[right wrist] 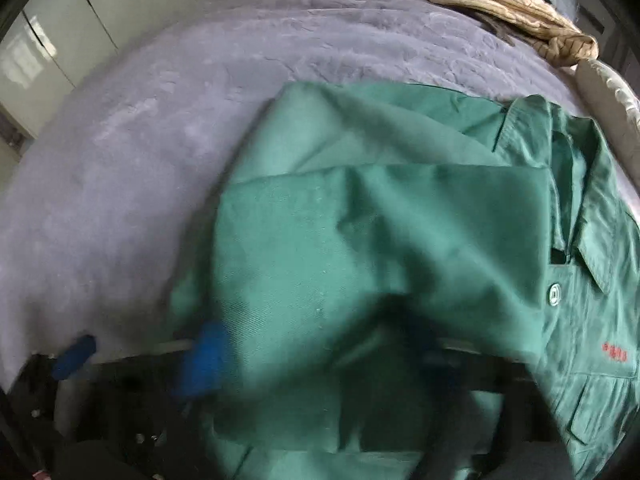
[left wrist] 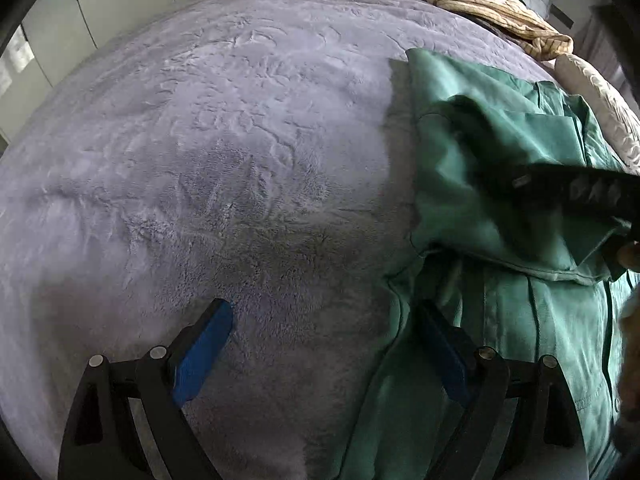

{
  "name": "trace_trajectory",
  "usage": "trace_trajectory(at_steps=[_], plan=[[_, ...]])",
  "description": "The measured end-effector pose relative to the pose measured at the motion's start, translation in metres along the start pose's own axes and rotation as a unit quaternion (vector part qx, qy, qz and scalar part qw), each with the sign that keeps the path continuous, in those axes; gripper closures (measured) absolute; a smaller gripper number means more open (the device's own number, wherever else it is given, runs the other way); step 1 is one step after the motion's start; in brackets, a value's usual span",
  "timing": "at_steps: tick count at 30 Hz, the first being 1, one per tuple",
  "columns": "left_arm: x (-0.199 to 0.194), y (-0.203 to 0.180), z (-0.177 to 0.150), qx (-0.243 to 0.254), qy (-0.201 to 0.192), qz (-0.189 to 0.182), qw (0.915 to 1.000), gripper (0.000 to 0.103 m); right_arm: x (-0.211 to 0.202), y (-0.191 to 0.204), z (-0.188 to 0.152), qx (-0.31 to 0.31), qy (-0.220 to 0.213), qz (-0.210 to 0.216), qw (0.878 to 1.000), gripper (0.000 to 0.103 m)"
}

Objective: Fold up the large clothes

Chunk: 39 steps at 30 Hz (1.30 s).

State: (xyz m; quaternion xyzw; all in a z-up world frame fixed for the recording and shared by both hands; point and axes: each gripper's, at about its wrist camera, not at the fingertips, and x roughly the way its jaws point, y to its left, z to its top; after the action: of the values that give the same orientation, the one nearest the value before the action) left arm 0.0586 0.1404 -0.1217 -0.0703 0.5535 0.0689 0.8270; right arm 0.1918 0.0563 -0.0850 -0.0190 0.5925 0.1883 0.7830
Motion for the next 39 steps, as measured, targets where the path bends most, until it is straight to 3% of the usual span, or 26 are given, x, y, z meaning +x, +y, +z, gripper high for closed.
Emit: trace_trajectory(at_steps=[1,2,3,6,9,12,14,16,18,21,23,27,28,29,31,32,36,39], plan=[[0.001,0.001,0.000,0.000,0.000,-0.002,1.0000,0.010,-0.006,-0.010,0.002,0.025,-0.005,0.023,0.999,0.081],[0.001,0.001,0.001,0.000,0.001,-0.003,1.0000,0.010,-0.016,-0.027,0.003,0.058,-0.012,0.038,0.998,0.082],[0.003,0.000,0.002,0.002,0.002,-0.003,1.0000,0.010,-0.026,-0.043,0.003,0.080,-0.023,0.042,0.996,0.090],[0.003,-0.002,0.007,0.019,0.010,-0.009,0.9997,0.010,-0.063,-0.104,0.001,0.130,-0.071,0.040,0.988,0.093],[-0.008,0.002,0.021,0.018,0.016,-0.032,0.9992,0.010,-0.088,-0.166,-0.011,0.177,-0.095,0.010,0.980,0.093],[-0.029,0.009,0.045,0.001,-0.018,-0.040,0.9990,0.010,-0.095,-0.233,-0.035,0.247,-0.085,0.000,0.965,0.088],[-0.028,0.006,0.068,0.004,-0.024,-0.057,0.9981,0.010,-0.095,-0.271,-0.056,0.310,-0.071,0.012,0.948,0.075],[-0.014,-0.001,0.092,0.016,-0.008,-0.085,0.9962,0.010,-0.094,-0.292,-0.083,0.363,-0.070,0.031,0.929,0.038],[0.012,-0.014,0.117,0.027,0.013,-0.108,0.9937,0.010,-0.092,-0.295,-0.103,0.381,-0.074,0.063,0.920,0.026],[0.056,-0.038,0.144,0.031,0.052,-0.124,0.9904,0.010,-0.089,-0.285,-0.115,0.380,-0.074,0.087,0.918,0.026],[0.070,-0.051,0.154,0.036,0.053,-0.114,0.9914,0.010,-0.085,-0.282,-0.121,0.383,-0.077,0.101,0.915,0.026],[0.075,-0.076,0.163,0.055,0.056,-0.112,0.9906,0.010,-0.077,-0.293,-0.125,0.426,-0.085,0.127,0.892,0.026],[0.075,-0.081,0.166,0.061,0.057,-0.114,0.9900,0.018,-0.081,-0.292,-0.130,0.432,-0.086,0.129,0.888,0.028],[0.073,-0.085,0.167,0.071,0.052,-0.123,0.9885,0.046,-0.078,-0.294,-0.130,0.443,-0.084,0.125,0.884,0.031],[0.068,-0.094,0.170,0.089,0.051,-0.137,0.9853,0.083,-0.078,-0.295,-0.127,0.436,-0.067,0.094,0.892,0.087],[0.063,-0.096,0.172,0.092,0.045,-0.139,0.9850,0.094,-0.078,-0.294,-0.125,0.427,-0.056,0.075,0.899,0.091],[0.033,-0.079,0.175,0.093,-0.013,-0.157,0.9832,0.095,-0.092,-0.283,-0.100,0.369,-0.068,0.066,0.925,0.094],[0.034,-0.058,0.181,0.082,-0.020,-0.144,0.9859,0.095,-0.111,-0.272,-0.073,0.301,-0.100,0.047,0.947,0.094]])
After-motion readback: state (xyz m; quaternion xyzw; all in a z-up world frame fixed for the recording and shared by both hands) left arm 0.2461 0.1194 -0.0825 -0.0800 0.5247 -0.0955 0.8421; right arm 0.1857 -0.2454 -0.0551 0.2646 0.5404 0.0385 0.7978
